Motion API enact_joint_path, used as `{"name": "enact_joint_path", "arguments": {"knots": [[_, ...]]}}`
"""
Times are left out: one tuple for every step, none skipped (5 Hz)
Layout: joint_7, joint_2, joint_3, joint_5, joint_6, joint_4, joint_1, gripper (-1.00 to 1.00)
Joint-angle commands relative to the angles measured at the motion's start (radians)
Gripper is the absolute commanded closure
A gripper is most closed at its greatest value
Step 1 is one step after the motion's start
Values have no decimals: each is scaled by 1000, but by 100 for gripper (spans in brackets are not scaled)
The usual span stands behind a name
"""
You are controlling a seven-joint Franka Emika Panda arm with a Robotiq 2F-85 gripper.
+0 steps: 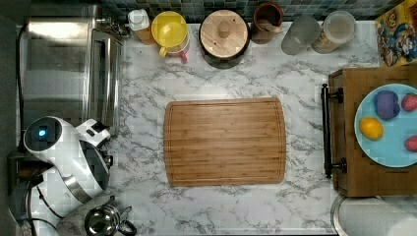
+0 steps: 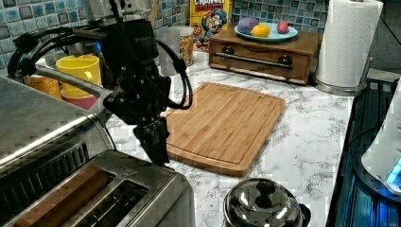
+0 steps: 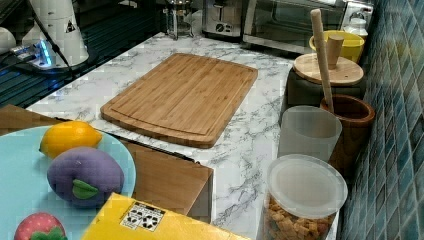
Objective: Turn on the toaster.
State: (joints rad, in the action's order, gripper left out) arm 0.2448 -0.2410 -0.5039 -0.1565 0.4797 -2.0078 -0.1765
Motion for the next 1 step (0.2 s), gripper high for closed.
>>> {"name": "enact_joint_path", "arguments": {"knots": [[-132, -91, -18, 135, 21, 102, -102, 100]]}}
